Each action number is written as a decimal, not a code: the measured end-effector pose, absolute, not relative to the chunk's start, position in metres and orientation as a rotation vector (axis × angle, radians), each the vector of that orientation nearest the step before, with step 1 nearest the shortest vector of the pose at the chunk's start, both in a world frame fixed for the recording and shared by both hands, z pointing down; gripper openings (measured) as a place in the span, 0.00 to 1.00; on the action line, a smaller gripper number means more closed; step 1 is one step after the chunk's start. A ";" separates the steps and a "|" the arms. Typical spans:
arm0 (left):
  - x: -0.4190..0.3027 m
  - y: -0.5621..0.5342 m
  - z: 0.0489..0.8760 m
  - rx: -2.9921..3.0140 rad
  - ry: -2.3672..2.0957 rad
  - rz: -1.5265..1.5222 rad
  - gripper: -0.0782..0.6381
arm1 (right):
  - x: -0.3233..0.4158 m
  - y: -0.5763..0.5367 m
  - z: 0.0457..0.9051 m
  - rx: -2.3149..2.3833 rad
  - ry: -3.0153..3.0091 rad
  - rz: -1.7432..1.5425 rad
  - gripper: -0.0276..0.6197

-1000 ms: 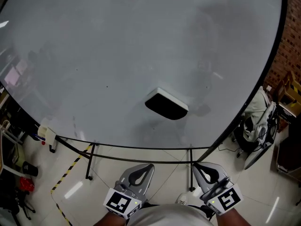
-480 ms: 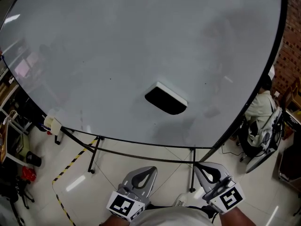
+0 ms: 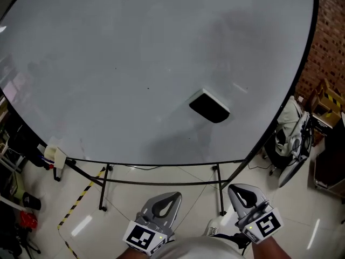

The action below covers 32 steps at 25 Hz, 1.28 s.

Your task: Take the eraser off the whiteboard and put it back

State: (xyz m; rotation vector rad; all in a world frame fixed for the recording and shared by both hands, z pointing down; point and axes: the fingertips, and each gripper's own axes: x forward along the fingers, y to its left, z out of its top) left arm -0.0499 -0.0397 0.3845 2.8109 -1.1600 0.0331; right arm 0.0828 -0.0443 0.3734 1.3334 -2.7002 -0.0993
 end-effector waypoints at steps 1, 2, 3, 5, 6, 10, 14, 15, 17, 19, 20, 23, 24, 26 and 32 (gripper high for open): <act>-0.056 -0.038 0.384 2.815 -1.137 0.025 0.13 | 0.075 -0.040 0.375 1.348 -2.686 -0.095 0.05; -0.062 -0.035 0.384 2.821 -1.115 0.017 0.13 | 0.068 -0.035 0.376 1.362 -2.673 -0.088 0.05; -0.068 -0.032 0.384 2.830 -1.094 0.010 0.13 | 0.061 -0.030 0.377 1.375 -2.660 -0.078 0.05; -0.079 -0.027 0.385 2.837 -1.061 0.001 0.13 | 0.051 -0.022 0.376 1.399 -2.639 -0.065 0.05; -0.083 -0.025 0.387 2.831 -1.047 0.003 0.13 | 0.047 -0.019 0.375 1.411 -2.629 -0.064 0.05; -0.084 -0.016 0.397 2.811 -1.002 0.025 0.13 | 0.046 -0.005 0.376 1.426 -2.597 -0.065 0.05; -0.079 -0.006 0.401 2.817 -1.040 0.037 0.13 | 0.058 0.001 0.388 1.400 -2.585 -0.028 0.05; -0.077 -0.005 0.404 2.804 -1.055 0.037 0.13 | 0.061 0.001 0.391 1.390 -2.592 -0.012 0.05; -0.068 -0.002 0.407 2.777 -1.081 0.034 0.13 | 0.068 0.004 0.393 1.360 -2.608 -0.004 0.05; -0.055 -0.001 0.405 2.771 -1.094 0.027 0.13 | 0.080 0.008 0.393 1.336 -2.617 -0.016 0.05; -0.048 -0.001 0.404 2.773 -1.094 0.024 0.13 | 0.087 0.008 0.393 1.334 -2.620 -0.017 0.05; -0.027 0.002 0.406 2.772 -1.095 0.036 0.13 | 0.110 0.008 0.396 1.338 -2.629 0.009 0.05; -0.022 0.004 0.408 2.769 -1.097 0.050 0.13 | 0.116 0.009 0.397 1.336 -2.636 0.018 0.05; -0.016 0.007 0.412 2.764 -1.099 0.087 0.13 | 0.123 0.012 0.398 1.331 -2.651 0.026 0.05; -0.008 0.010 0.413 2.776 -1.116 0.146 0.13 | 0.135 0.015 0.403 1.339 -2.678 0.041 0.05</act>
